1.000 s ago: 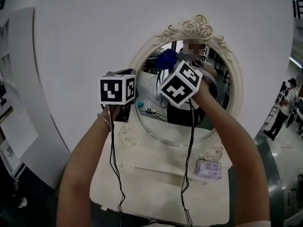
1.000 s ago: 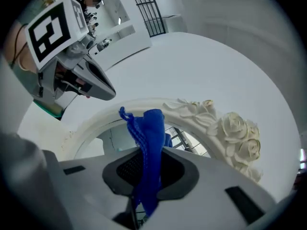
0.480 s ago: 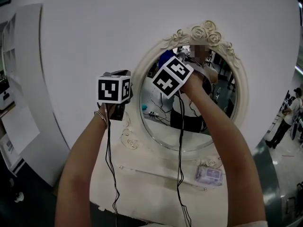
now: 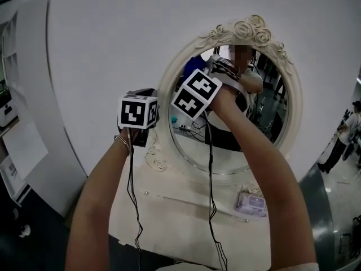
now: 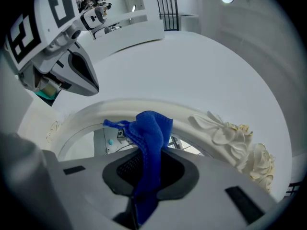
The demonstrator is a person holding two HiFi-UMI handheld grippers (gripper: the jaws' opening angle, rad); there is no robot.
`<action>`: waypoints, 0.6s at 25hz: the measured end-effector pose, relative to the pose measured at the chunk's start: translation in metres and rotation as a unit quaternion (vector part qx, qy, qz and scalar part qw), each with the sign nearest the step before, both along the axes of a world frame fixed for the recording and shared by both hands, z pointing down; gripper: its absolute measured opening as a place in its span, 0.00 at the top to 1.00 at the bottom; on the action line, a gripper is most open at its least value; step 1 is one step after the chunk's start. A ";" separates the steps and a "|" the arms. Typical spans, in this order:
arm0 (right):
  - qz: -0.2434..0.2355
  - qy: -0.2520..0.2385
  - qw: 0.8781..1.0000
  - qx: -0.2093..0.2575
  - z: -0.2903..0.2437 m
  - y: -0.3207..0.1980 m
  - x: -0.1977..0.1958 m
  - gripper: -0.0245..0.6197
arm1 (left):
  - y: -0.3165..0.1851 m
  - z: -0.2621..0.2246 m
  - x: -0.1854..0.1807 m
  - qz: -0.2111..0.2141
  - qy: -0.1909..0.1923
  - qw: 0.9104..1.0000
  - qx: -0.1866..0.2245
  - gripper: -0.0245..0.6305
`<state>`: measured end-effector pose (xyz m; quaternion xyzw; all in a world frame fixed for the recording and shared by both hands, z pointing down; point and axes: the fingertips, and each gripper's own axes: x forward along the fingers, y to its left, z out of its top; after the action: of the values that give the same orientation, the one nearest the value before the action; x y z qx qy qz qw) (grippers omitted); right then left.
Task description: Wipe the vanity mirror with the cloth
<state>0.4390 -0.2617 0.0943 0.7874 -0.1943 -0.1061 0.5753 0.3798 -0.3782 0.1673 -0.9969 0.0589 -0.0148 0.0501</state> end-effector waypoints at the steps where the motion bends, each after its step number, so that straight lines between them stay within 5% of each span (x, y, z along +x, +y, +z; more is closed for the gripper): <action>1: -0.001 0.000 1.000 -0.003 0.004 -0.002 0.000 0.86 | -0.002 0.006 0.000 -0.002 -0.003 1.000 -0.002 0.96; 15: -0.007 0.002 0.999 -0.049 0.073 -0.035 -0.007 0.86 | -0.032 0.079 -0.010 -0.034 -0.032 0.998 -0.034 0.96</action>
<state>0.4322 -0.2969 0.1669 0.7568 -0.2032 -0.1023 0.6128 0.3693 -0.4106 0.2464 -0.9944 0.0905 -0.0507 0.0180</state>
